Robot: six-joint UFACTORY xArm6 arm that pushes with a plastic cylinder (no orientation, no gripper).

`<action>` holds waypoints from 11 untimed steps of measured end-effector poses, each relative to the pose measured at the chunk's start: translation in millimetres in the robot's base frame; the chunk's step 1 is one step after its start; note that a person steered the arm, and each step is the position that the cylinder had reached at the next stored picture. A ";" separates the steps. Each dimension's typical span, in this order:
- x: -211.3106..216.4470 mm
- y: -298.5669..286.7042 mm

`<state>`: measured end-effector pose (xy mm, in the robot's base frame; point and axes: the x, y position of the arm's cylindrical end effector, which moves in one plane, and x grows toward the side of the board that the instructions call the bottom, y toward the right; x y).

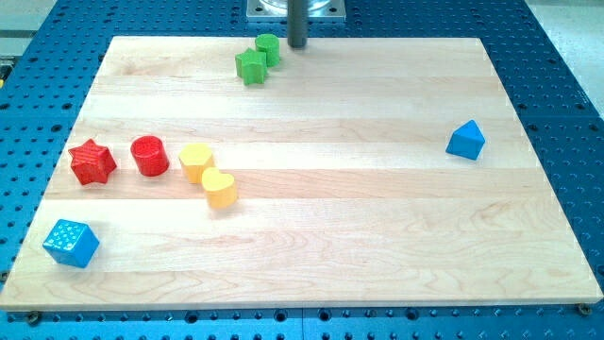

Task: Separate the green blocks

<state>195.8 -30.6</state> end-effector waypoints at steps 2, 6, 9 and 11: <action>100.5 -86.7; 96.4 -85.0; 161.0 -95.3; 159.7 -12.0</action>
